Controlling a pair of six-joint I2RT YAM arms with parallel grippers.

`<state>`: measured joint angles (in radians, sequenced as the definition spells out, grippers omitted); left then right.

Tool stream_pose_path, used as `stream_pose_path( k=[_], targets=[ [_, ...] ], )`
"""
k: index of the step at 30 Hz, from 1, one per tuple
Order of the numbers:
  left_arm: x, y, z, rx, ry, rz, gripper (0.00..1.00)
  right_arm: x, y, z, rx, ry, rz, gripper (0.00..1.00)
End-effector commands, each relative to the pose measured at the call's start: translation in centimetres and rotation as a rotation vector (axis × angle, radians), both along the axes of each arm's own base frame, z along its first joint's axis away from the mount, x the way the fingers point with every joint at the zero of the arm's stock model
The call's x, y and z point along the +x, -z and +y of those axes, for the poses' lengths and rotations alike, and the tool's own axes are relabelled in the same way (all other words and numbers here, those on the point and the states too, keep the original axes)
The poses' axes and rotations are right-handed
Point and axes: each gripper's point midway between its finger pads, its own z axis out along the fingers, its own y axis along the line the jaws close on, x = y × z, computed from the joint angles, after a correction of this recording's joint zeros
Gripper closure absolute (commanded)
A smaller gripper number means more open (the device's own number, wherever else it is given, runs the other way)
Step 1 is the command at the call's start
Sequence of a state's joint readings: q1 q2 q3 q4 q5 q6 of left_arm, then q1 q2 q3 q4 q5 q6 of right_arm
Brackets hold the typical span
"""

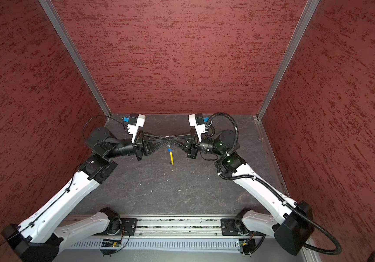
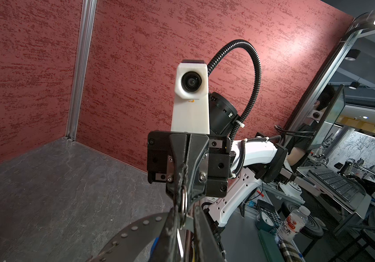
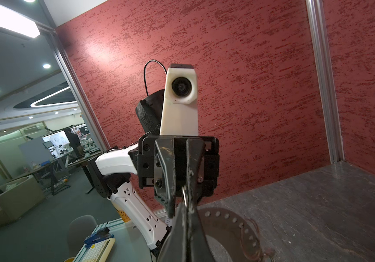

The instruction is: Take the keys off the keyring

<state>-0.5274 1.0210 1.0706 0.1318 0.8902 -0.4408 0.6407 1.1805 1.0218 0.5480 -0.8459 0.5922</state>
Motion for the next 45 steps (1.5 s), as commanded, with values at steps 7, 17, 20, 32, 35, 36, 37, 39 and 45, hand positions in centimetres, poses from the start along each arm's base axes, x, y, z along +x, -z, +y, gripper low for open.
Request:
stream_pose_path(
  k=[7,17,20,32,35,36,37,39,45],
  targets=[
    [-0.2,-1.0,0.0,-0.015,0.004,-0.019,0.95,-0.3,-0.3,0.2,0.008,0.005,-0.025,1.0],
    [0.2,-0.9,0.3,0.001,-0.042,-0.012,1.0,-0.3,-0.3,0.0,0.002,0.024,-0.023,0.92],
    [0.4,-0.9,0.6,0.011,-0.072,-0.011,1.0,-0.2,-0.5,-0.4,-0.009,0.072,-0.032,0.73],
    [-0.2,-1.0,1.0,0.003,-0.078,-0.057,1.0,0.1,3.3,-0.4,-0.148,0.115,0.001,0.52],
    [-0.4,-1.2,1.0,-0.003,-0.07,-0.064,1.0,0.4,3.8,-0.3,-0.168,0.127,0.001,0.54],
    [-0.3,-1.2,0.9,-0.002,-0.067,-0.061,1.0,0.5,3.9,-0.2,-0.17,0.125,0.002,0.54],
    [-0.3,-1.1,0.9,-0.002,-0.067,-0.059,1.0,0.3,3.9,-0.1,-0.17,0.115,-0.001,0.54],
    [-0.1,-1.0,0.8,0.0,-0.069,-0.051,1.0,0.0,3.8,0.2,-0.169,0.087,-0.009,0.56],
    [0.0,-0.8,0.8,-0.002,-0.069,-0.041,1.0,-0.2,3.8,1.0,-0.176,0.063,-0.02,0.59]
  ],
)
